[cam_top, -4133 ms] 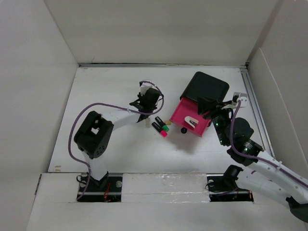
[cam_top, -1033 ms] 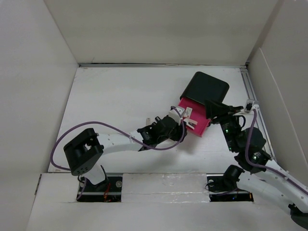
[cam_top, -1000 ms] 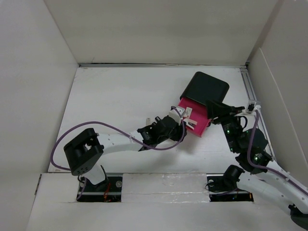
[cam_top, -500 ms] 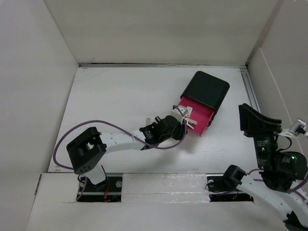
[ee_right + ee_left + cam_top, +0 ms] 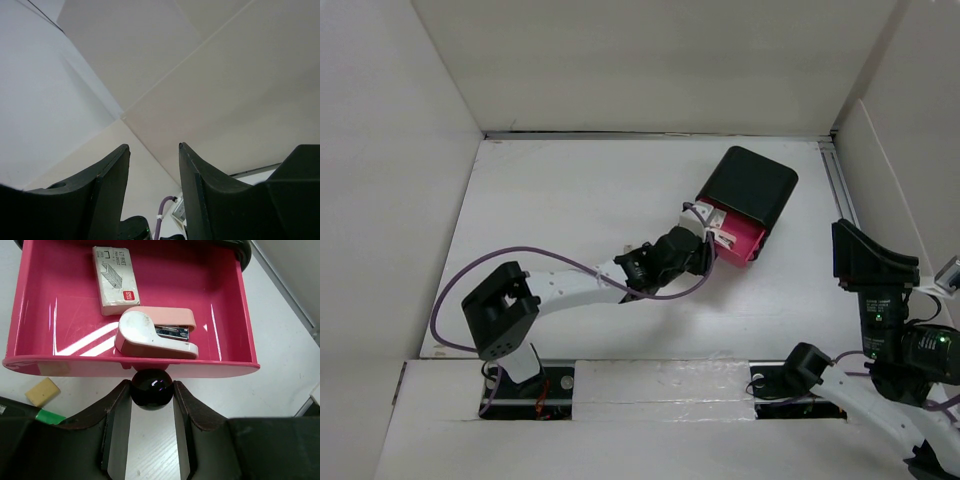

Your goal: Organize the desk

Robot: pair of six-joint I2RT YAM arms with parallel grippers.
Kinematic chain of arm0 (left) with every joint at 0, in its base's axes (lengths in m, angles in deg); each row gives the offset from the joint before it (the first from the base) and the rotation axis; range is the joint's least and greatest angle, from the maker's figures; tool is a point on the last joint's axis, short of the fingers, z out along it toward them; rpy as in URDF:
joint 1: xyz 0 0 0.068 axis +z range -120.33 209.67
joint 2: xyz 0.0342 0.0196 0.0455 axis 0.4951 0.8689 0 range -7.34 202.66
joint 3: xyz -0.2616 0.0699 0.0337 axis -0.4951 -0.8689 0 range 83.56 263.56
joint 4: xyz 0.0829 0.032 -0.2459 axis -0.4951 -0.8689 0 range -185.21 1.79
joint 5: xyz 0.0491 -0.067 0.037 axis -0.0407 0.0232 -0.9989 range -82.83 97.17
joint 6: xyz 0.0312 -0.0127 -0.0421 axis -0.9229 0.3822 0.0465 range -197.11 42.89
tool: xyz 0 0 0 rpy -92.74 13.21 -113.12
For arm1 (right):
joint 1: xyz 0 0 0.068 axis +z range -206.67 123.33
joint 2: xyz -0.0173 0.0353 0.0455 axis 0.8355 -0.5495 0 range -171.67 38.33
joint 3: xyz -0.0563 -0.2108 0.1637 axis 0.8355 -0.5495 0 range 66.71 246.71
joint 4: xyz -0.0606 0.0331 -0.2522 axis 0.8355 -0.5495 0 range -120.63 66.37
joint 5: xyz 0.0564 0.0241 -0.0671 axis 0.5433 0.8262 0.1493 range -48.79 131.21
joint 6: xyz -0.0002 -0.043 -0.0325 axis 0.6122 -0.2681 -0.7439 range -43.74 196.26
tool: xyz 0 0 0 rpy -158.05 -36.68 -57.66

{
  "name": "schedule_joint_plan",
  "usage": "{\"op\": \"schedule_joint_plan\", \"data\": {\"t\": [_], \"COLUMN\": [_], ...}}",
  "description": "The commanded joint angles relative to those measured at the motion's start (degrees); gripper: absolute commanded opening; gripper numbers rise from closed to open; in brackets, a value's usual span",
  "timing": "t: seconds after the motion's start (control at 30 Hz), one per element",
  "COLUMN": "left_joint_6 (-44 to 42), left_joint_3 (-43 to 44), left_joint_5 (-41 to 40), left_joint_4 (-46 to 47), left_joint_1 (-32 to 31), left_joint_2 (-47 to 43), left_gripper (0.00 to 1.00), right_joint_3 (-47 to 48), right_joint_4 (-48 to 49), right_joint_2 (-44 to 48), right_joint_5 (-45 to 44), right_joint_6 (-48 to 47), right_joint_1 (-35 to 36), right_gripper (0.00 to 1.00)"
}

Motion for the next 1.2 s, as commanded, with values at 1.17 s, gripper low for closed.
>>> {"op": "schedule_joint_plan", "data": {"t": [1.17], "left_joint_6": [-3.6], "left_joint_3": [24.5], "left_joint_5": [-13.8], "left_joint_4": [-0.5], "left_joint_1": [2.6], "left_joint_2": [19.6], "left_gripper": [0.47], "right_joint_3": [-1.3], "right_joint_4": [0.3], "right_joint_2": [-5.5], "right_joint_5": [-2.9], "right_joint_6": [-1.2], "right_joint_1": [-0.4], "right_gripper": [0.5]}}
